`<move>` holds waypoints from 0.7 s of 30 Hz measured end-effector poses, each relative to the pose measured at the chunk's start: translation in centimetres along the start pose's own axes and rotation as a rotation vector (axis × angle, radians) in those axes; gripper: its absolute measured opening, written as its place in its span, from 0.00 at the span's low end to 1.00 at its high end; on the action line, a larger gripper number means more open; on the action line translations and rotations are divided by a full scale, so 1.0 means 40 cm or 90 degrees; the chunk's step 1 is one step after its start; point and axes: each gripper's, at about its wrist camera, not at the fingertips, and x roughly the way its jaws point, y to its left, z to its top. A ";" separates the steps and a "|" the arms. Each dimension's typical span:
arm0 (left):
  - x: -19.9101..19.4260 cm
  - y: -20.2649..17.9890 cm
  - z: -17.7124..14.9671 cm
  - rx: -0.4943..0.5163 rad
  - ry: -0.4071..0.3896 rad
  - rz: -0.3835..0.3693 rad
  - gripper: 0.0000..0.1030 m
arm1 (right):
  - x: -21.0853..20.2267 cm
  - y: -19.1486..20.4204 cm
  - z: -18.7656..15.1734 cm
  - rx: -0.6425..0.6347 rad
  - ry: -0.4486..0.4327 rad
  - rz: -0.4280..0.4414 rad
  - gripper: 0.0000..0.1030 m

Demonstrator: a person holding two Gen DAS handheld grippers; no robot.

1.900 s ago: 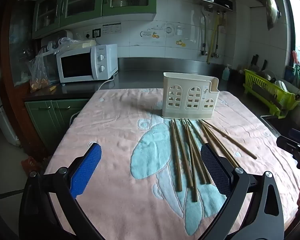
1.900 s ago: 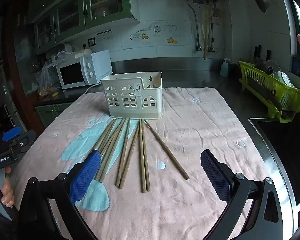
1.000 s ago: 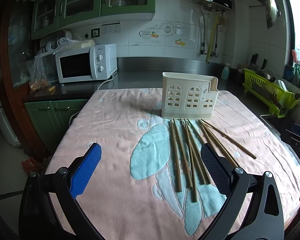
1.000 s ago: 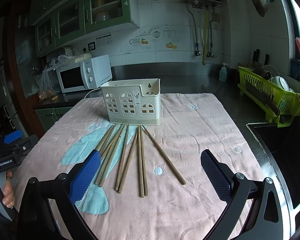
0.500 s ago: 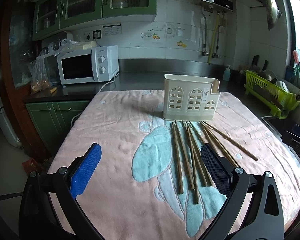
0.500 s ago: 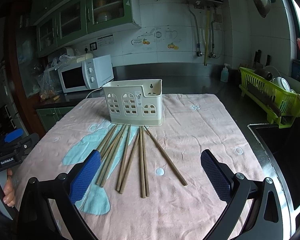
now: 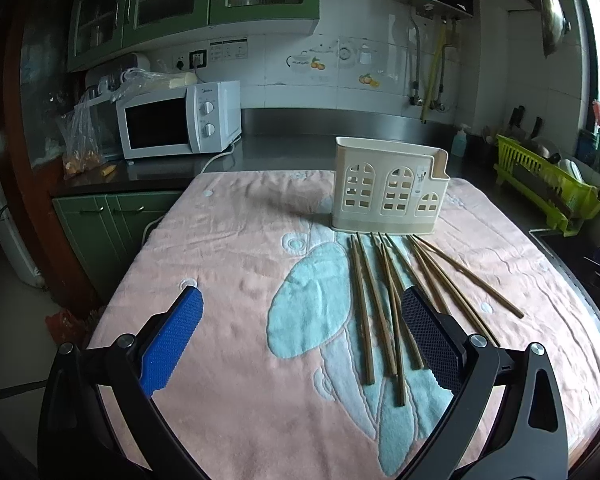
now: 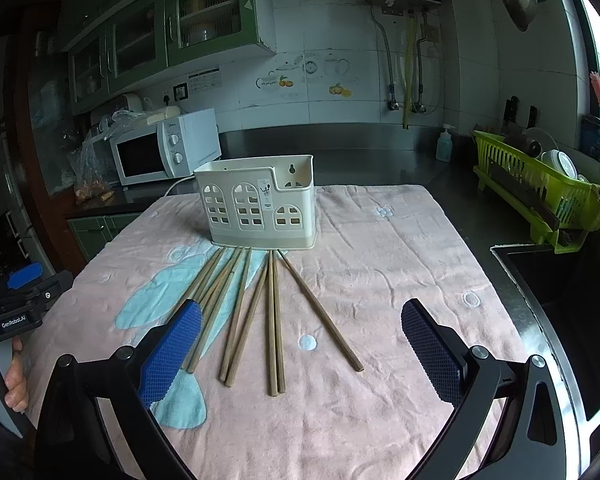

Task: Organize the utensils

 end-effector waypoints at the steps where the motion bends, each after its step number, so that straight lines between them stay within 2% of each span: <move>1: 0.005 -0.004 -0.003 0.005 0.004 0.000 0.95 | 0.003 -0.004 -0.002 -0.001 0.001 -0.002 0.94; 5: 0.029 -0.017 -0.021 0.016 0.023 -0.013 0.93 | 0.020 -0.018 -0.014 -0.010 0.010 -0.011 0.94; 11: 0.087 -0.034 -0.055 0.020 0.072 -0.033 0.74 | 0.060 -0.038 -0.035 -0.014 0.033 -0.016 0.94; 15: 0.137 -0.052 -0.076 0.026 0.110 -0.053 0.58 | 0.090 -0.050 -0.049 -0.017 0.051 -0.016 0.93; 20: 0.181 -0.087 -0.096 0.047 0.146 -0.075 0.50 | 0.124 -0.059 -0.061 -0.023 0.067 -0.016 0.93; 21: 0.191 -0.093 -0.099 0.051 0.154 -0.078 0.45 | 0.129 -0.062 -0.062 -0.022 0.070 -0.015 0.93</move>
